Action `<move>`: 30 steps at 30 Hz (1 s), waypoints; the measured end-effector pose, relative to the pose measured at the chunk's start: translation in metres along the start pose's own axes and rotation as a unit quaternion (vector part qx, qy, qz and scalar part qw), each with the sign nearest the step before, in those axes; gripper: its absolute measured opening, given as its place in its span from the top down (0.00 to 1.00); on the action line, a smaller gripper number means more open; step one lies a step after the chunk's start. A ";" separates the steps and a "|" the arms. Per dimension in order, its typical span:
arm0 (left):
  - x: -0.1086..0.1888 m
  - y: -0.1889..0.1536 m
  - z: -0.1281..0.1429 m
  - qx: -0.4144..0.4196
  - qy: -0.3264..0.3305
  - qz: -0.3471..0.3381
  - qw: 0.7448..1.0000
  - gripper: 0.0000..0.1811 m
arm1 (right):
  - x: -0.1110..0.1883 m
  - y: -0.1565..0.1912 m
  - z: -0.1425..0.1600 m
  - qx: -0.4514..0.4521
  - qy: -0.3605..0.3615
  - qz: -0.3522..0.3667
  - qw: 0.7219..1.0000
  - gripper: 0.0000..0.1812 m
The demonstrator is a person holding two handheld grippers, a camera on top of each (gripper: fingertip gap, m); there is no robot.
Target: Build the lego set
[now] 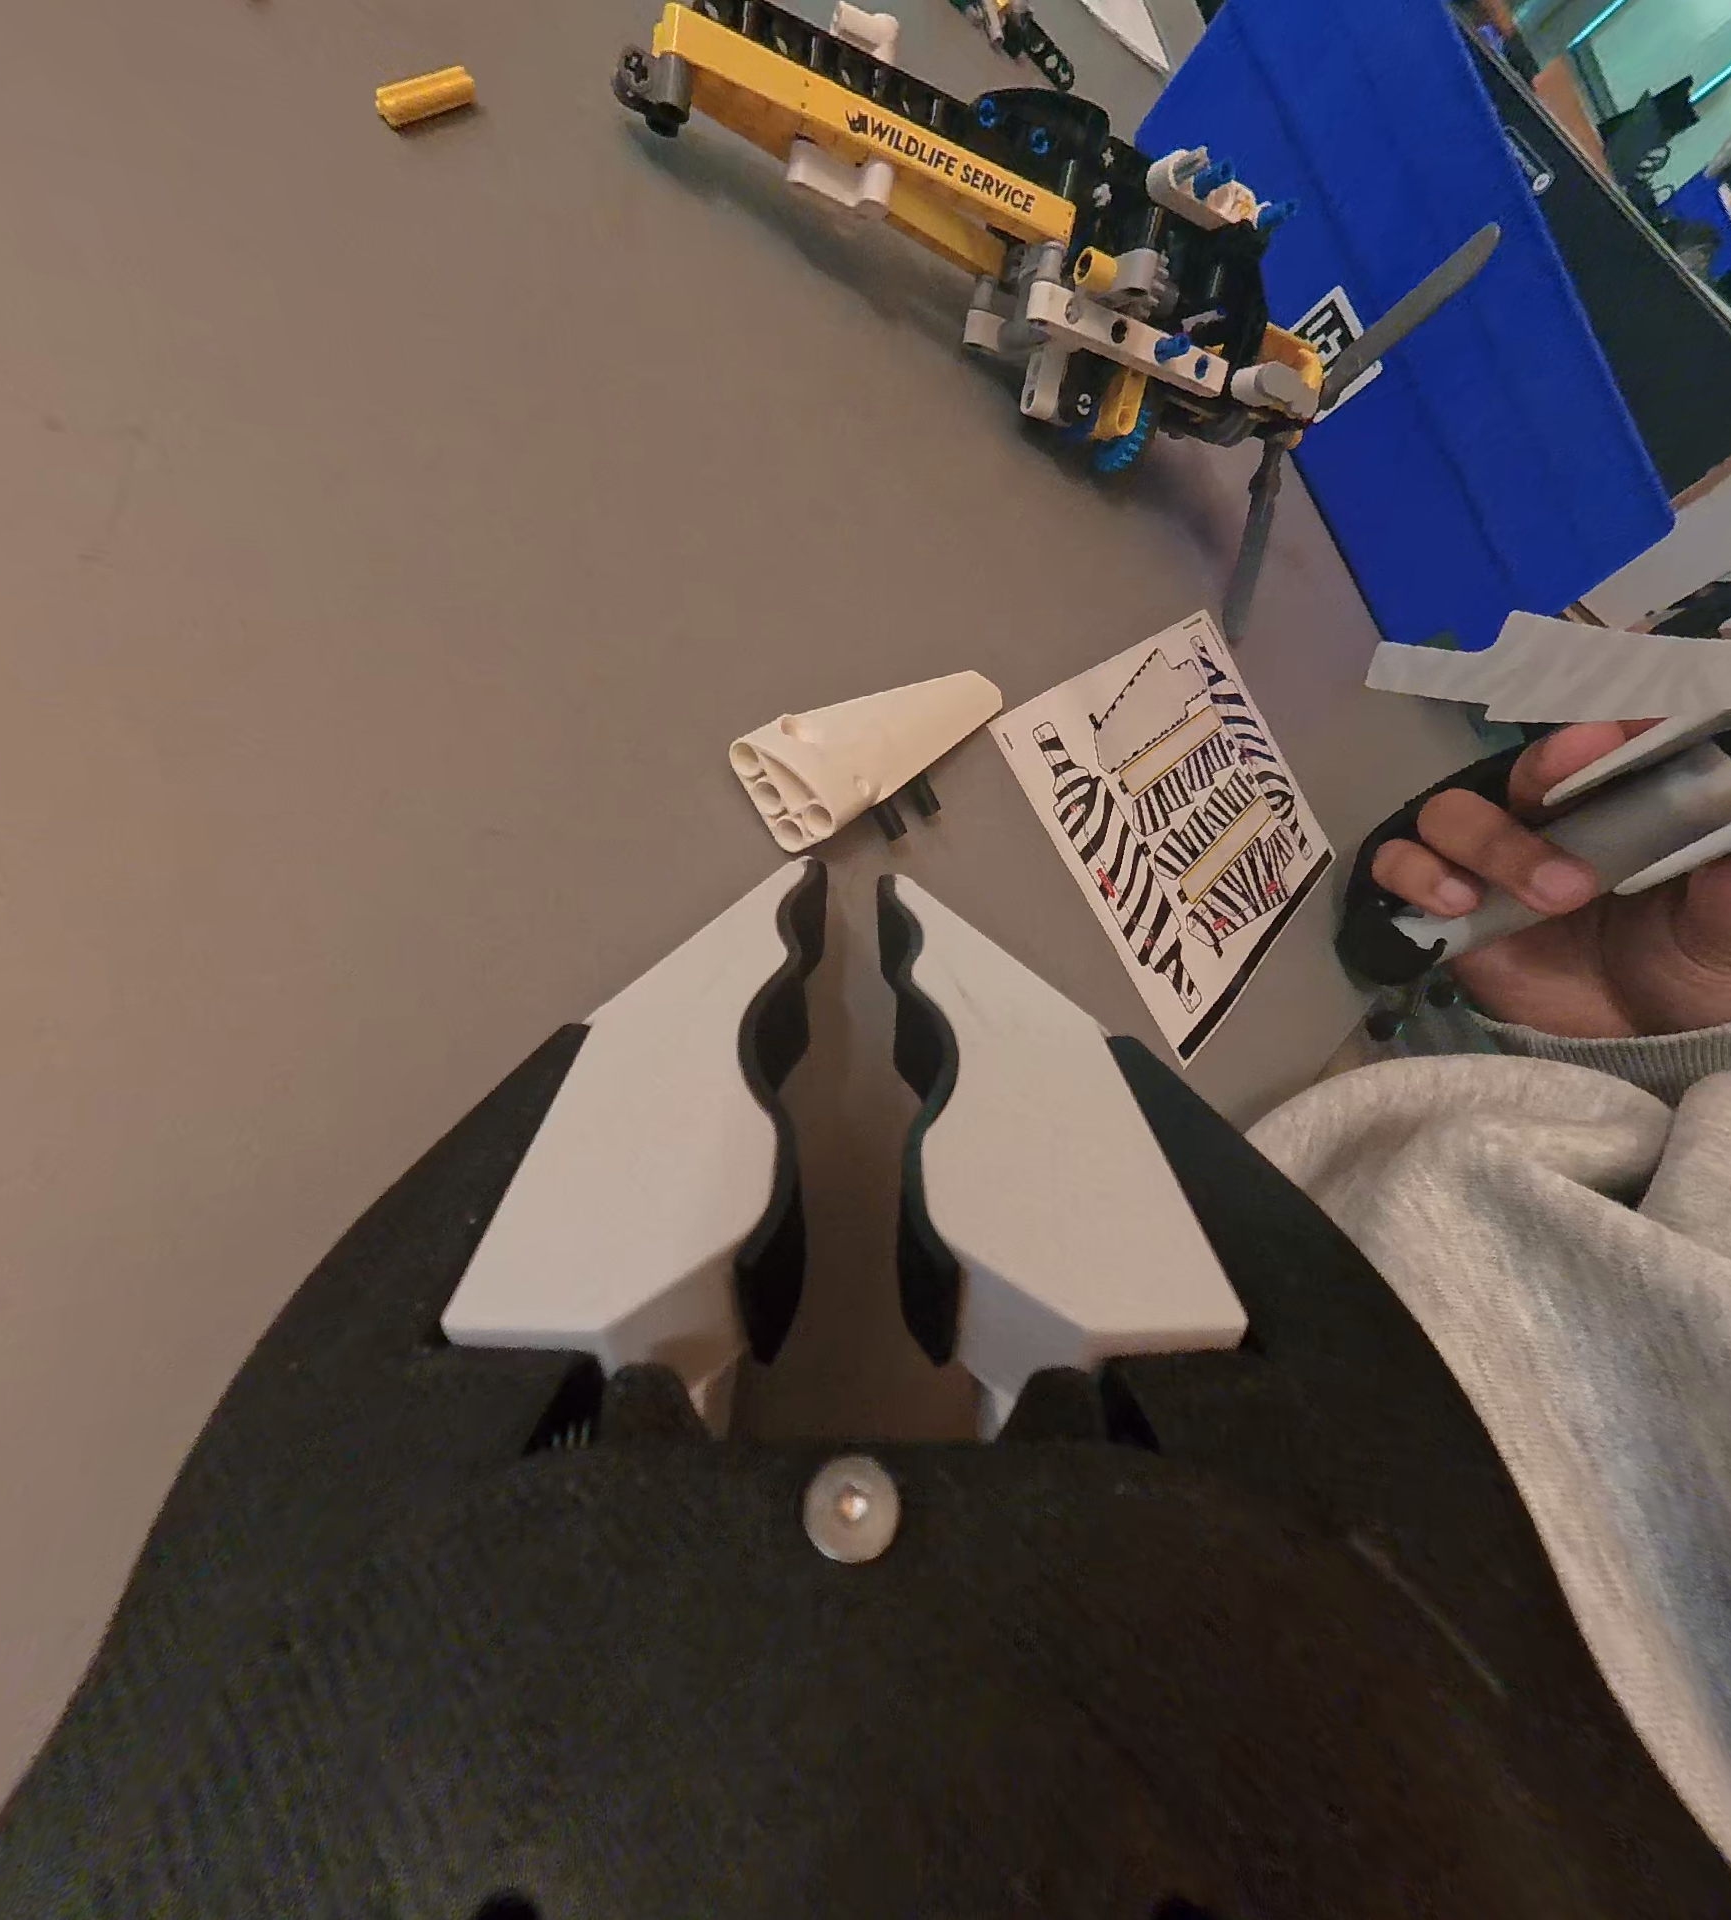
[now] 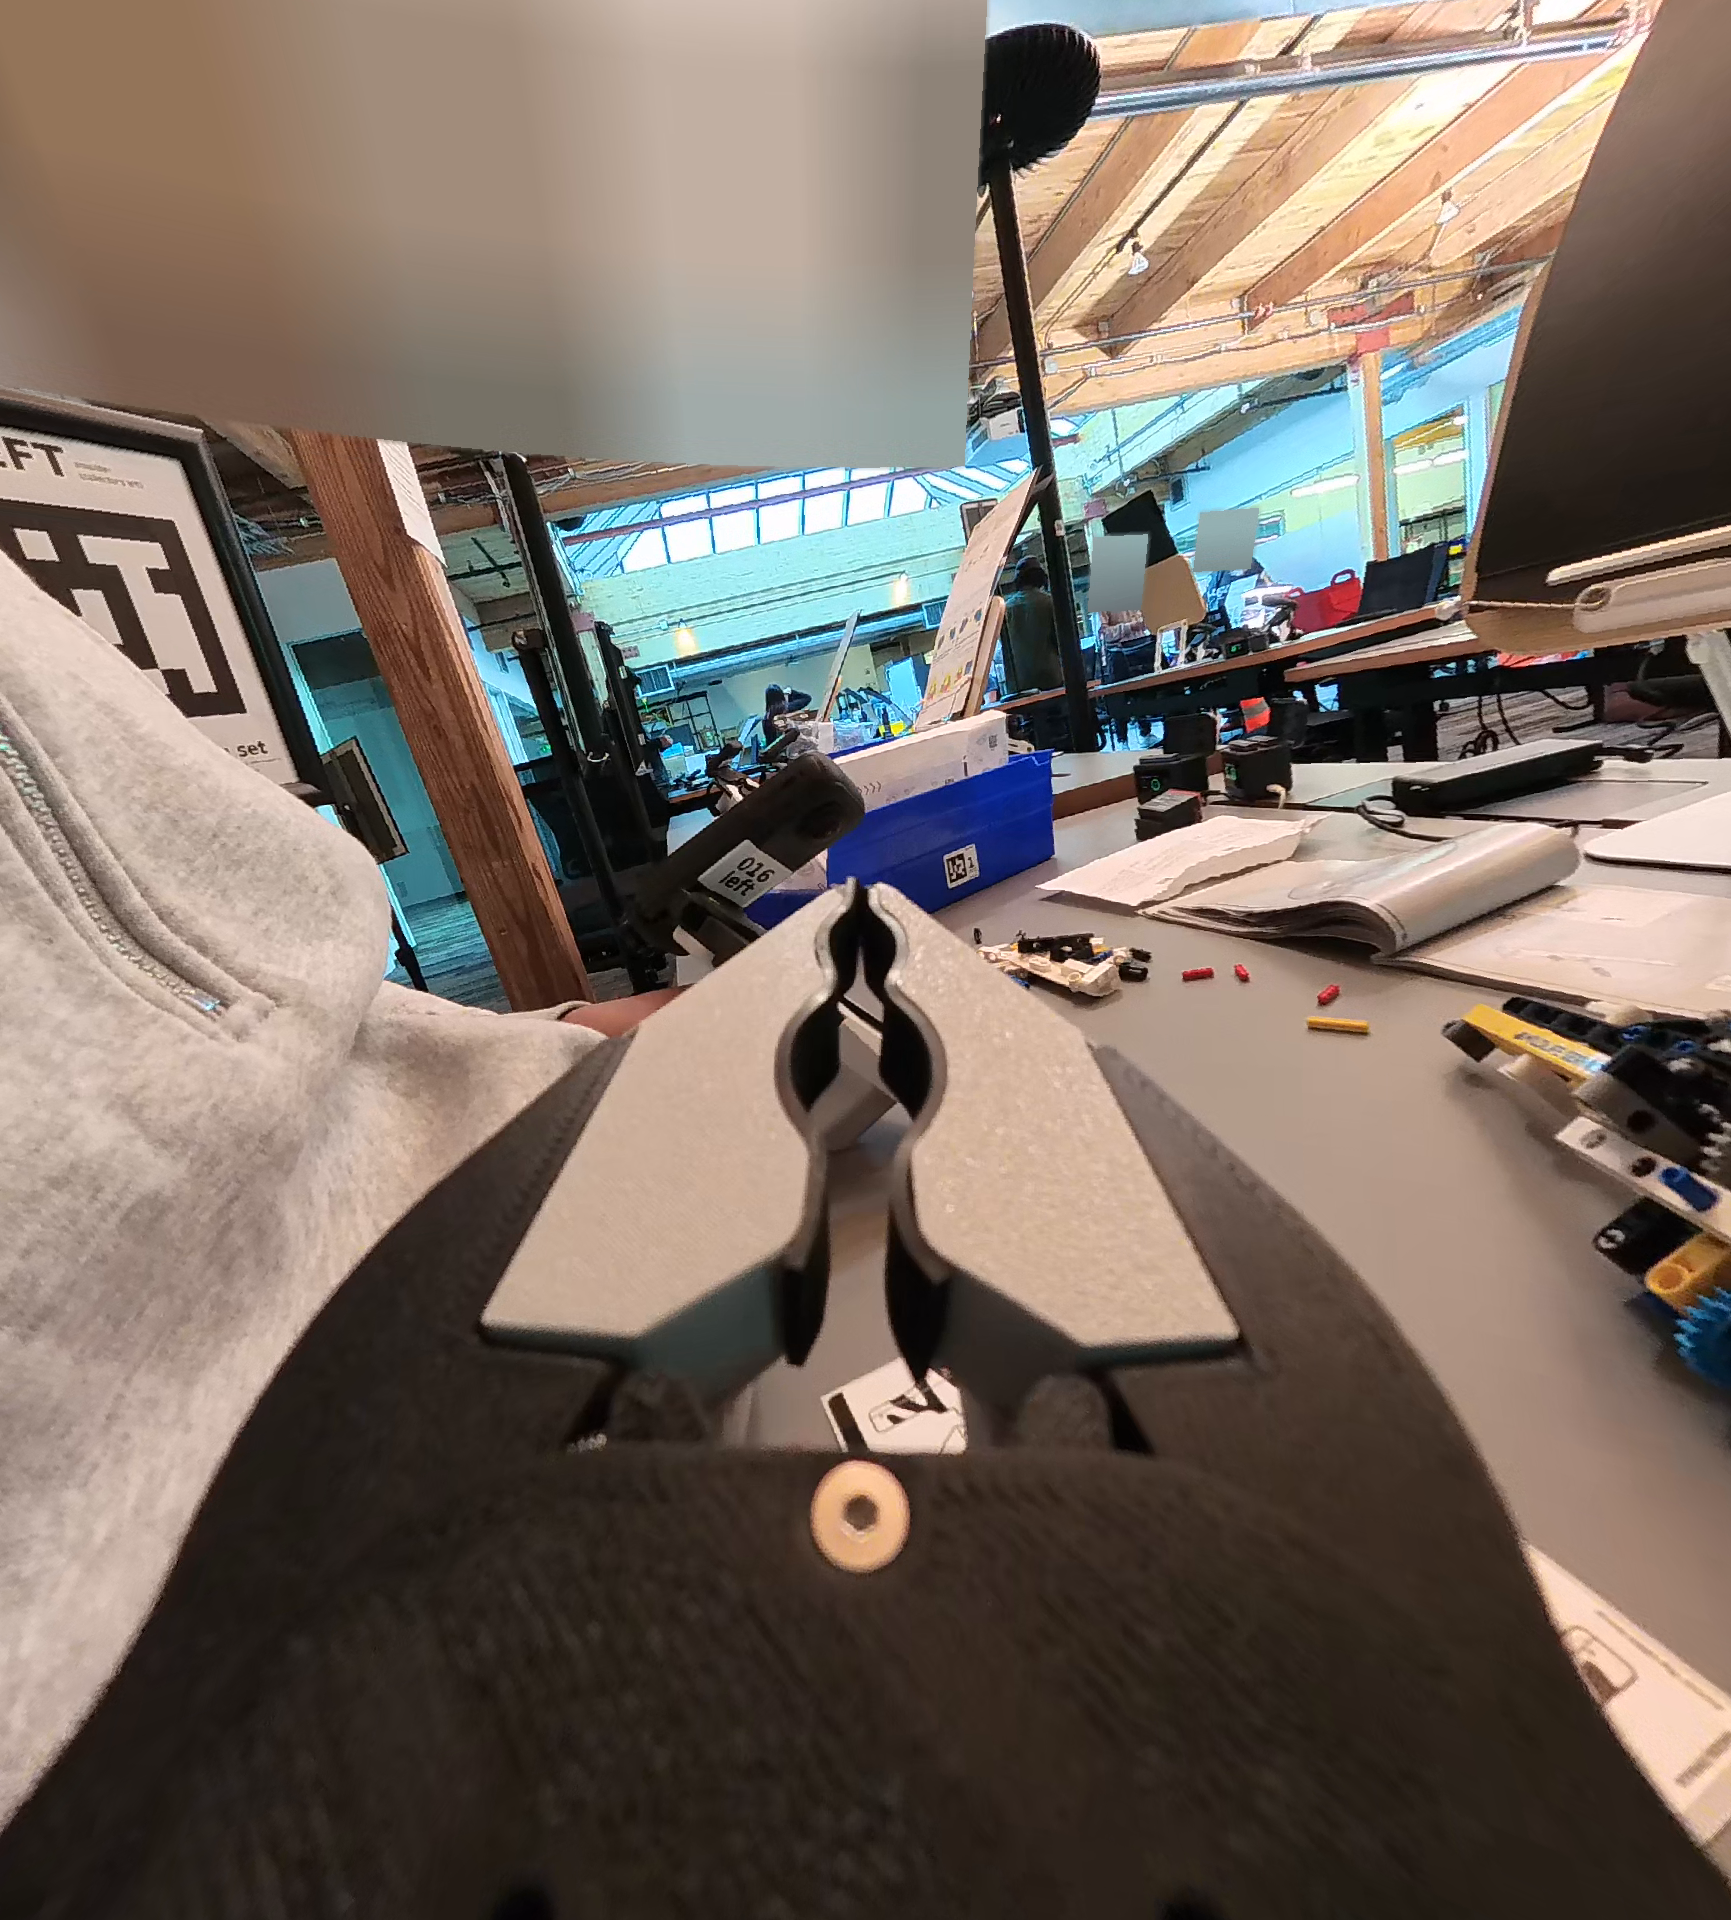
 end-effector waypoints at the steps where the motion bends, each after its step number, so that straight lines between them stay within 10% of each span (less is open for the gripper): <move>1: 0.000 0.000 0.000 -0.001 0.001 0.001 1.000 0.95 | 0.000 -0.001 0.000 0.001 0.000 0.000 1.000 1.00; 30: 0.002 -0.022 -0.007 0.011 -0.021 0.058 0.998 0.92 | -0.003 0.008 0.027 0.127 0.092 -0.023 0.987 1.00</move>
Point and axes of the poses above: each gripper's, where its closed fingertips meet, x back along the fingers, z out of its underside, y = z × x across the jaws, the point moved 1 cm from there along x, back along the fingers, and after that the axes turned 15 degrees about -y, right-handed, at the moved point
